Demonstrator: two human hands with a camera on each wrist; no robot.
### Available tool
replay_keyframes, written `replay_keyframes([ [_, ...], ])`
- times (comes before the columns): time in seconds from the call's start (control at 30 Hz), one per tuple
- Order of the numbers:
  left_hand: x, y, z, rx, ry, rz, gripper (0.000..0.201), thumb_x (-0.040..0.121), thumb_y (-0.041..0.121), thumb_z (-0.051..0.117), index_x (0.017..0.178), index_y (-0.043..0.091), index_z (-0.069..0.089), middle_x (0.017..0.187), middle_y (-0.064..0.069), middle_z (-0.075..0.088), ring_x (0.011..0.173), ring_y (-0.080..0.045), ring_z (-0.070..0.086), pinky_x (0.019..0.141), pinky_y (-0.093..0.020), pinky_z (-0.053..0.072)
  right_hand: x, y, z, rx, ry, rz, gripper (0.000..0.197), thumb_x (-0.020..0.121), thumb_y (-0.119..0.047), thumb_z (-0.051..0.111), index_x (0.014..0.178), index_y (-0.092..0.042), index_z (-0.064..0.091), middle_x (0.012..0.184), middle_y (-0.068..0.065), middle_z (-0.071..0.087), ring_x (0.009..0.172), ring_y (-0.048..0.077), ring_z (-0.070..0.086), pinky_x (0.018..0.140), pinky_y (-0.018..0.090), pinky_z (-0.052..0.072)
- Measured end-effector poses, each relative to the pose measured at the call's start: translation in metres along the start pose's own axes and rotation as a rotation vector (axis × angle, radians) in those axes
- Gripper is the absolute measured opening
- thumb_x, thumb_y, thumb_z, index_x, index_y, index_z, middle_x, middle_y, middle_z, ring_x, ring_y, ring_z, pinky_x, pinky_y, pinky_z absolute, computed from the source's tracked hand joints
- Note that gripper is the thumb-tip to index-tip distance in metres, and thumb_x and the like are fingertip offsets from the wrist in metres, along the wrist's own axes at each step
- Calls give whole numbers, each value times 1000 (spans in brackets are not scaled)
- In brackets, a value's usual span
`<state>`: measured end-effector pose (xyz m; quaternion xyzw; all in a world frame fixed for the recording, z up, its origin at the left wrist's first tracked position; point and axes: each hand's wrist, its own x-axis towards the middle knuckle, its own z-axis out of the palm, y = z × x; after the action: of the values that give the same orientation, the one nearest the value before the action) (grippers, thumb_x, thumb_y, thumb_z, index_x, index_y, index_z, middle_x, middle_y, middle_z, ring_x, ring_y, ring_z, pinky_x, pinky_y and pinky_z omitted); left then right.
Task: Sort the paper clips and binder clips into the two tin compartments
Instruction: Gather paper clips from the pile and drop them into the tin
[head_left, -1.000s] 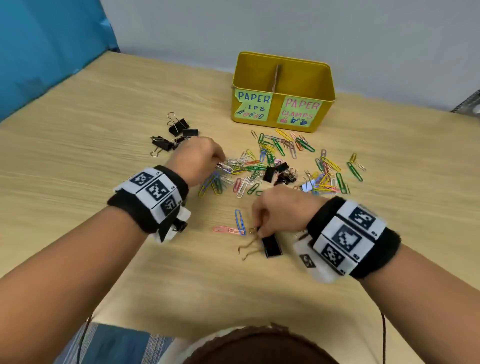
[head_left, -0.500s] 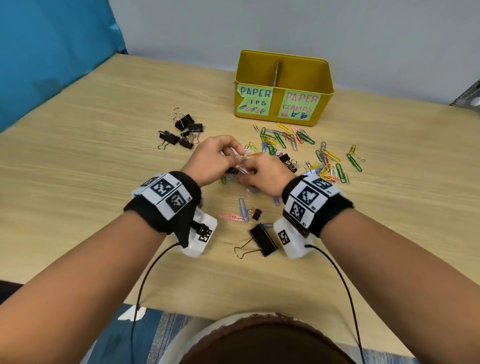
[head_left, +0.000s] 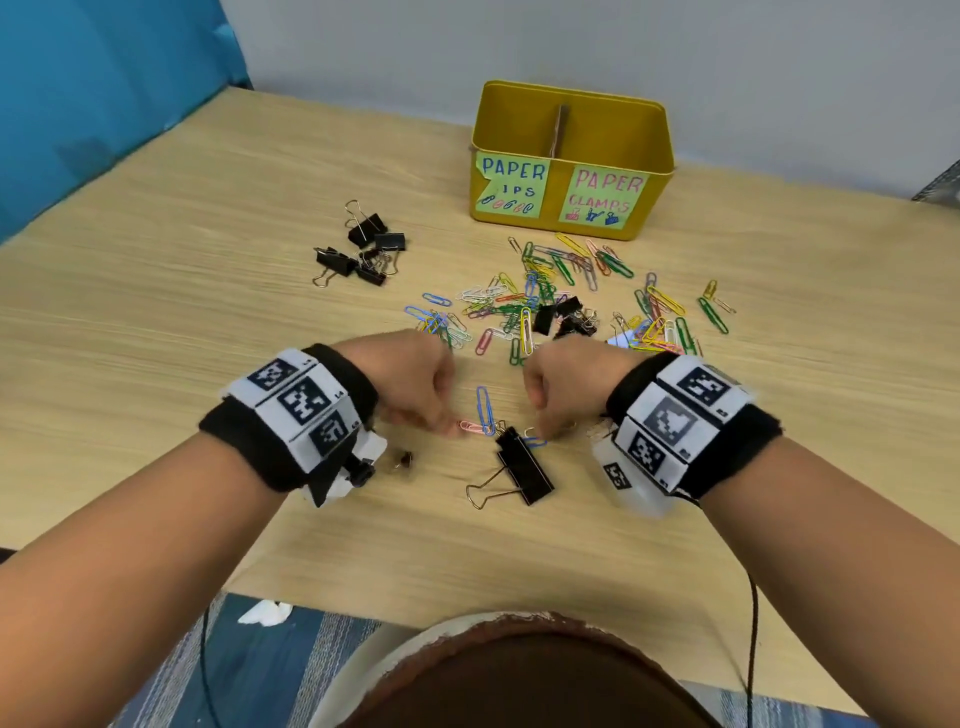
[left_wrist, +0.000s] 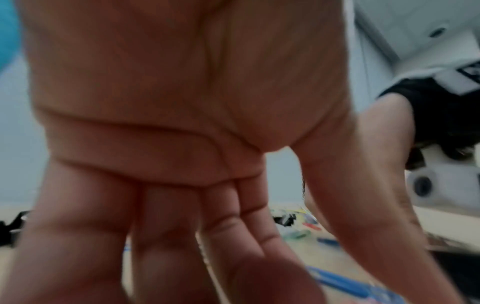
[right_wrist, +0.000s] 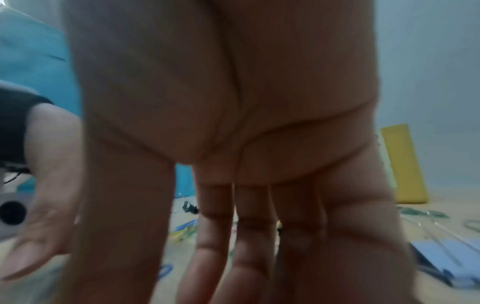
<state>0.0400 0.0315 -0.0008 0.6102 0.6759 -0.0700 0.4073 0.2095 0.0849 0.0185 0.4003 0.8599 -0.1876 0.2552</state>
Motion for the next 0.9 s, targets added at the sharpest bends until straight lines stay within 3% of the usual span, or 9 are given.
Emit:
replay_keyframes([
  [0.07,2,9,7,110,-53,-34,27,66,26,81,63,17,56,36,6,53,40,-15,49,48,-23,42,1,-4,4,-85,-114,-6,35,75,-23,74,103,-4,66,90,5,59,74,19,53,52,22,36],
  [0.13,9,16,10,146,-35,-16,25,70,19,78,63,16,55,47,1,58,45,-20,54,50,-26,45,10,-3,6,-51,-15,-7,29,79,-19,70,104,-5,65,96,8,62,81,21,57,58,23,42],
  [0.23,18,21,2,150,189,45,12,78,16,68,72,14,58,77,-6,61,56,-18,54,55,-24,44,20,2,0,102,226,20,18,84,-7,57,101,-8,64,108,13,66,102,28,61,80,29,48],
  [0.3,17,19,-8,92,365,68,23,79,26,70,69,17,51,78,-2,57,55,-12,48,54,-23,37,19,9,-7,168,315,39,15,84,-4,55,95,-11,63,106,12,66,97,27,60,76,28,45],
  [0.47,11,20,-3,101,27,-18,34,76,36,73,63,14,50,55,-2,56,52,-25,60,44,-21,45,18,7,-7,97,175,4,23,85,-5,52,100,-5,69,108,13,70,101,27,63,80,29,51],
  [0.53,16,28,2,92,40,9,28,83,28,66,64,12,53,60,-4,56,57,-28,60,43,-21,45,23,1,-7,152,176,-24,27,87,-5,50,106,-9,69,115,9,67,109,26,60,86,25,46],
  [0.63,21,33,-4,110,242,11,22,89,21,58,92,1,66,87,-18,65,67,-26,56,57,-26,41,25,0,-15,192,267,-20,24,88,-8,48,101,-10,68,112,12,67,103,26,60,78,25,43],
  [0.7,24,30,-11,75,285,-6,25,88,24,61,96,1,66,99,-21,67,59,-23,52,54,-24,39,26,6,-16,190,282,5,17,85,-9,51,91,-12,67,104,13,68,88,23,57,71,24,40],
  [0.9,35,30,-8,95,254,11,29,84,30,66,92,2,65,62,-4,49,46,-9,42,42,-18,30,21,-6,-1,136,81,-30,17,80,-19,68,92,-7,68,84,8,66,65,17,54,48,20,46],
])
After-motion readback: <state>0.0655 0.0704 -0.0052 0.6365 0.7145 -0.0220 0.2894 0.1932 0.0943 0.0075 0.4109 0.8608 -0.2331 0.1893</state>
